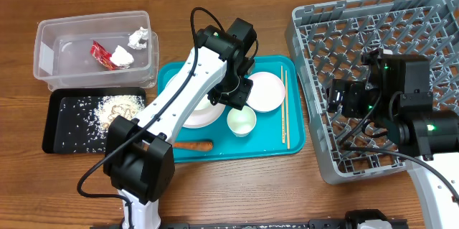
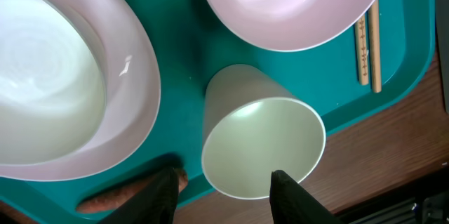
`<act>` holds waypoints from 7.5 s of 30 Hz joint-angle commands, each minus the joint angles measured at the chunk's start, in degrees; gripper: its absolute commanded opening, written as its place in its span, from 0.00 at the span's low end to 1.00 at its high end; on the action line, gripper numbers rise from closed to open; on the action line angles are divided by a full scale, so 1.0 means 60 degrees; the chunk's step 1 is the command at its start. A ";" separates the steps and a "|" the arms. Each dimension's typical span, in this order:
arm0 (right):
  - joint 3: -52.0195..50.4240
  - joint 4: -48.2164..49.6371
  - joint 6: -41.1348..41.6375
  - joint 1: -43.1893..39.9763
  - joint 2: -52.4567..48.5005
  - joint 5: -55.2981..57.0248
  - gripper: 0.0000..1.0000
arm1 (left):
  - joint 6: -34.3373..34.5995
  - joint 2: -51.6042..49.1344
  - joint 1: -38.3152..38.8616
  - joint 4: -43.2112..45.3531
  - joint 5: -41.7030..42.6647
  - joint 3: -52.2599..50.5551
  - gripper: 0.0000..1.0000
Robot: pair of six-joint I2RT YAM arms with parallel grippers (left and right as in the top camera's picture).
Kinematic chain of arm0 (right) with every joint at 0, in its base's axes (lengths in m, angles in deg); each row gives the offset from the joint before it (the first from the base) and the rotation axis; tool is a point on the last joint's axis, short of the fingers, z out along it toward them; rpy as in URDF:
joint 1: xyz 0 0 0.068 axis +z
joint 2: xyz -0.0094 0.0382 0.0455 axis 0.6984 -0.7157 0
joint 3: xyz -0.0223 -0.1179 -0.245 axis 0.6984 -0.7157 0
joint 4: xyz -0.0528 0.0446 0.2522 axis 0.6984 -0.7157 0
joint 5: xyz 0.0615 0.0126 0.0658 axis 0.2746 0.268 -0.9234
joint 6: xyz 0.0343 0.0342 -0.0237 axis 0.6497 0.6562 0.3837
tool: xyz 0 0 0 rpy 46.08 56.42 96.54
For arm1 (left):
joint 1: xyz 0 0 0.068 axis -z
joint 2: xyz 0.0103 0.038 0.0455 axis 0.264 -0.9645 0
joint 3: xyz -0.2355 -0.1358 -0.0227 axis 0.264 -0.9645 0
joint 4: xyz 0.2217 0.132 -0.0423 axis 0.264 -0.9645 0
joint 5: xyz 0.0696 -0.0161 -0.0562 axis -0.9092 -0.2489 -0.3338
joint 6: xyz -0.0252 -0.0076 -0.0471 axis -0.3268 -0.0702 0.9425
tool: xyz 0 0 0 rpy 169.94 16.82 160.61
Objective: Sort waste into correct bins and load items into the dishwasher
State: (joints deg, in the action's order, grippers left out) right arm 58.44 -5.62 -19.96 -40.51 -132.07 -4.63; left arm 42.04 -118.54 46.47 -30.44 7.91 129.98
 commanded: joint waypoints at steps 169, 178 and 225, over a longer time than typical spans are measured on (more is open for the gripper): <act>0.3490 -0.2262 0.0790 -0.7985 -0.5941 -0.0506 0.40 | 0.0718 0.2484 -0.3752 0.0805 -0.0754 0.0787 0.21; 0.3472 -0.2288 0.0758 -0.7985 -0.5978 0.0200 0.49 | 0.0718 0.2484 -0.3752 0.0765 -0.0754 0.0787 0.20; 0.4539 -0.1891 -0.1275 -0.0328 -0.4597 -0.1938 0.95 | 0.1078 0.2262 -0.2834 0.0831 -0.0688 0.0750 0.37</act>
State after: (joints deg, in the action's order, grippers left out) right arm 86.07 -16.92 -26.32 -47.98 -157.60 -23.32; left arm 46.87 -105.08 29.81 -25.13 5.53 134.07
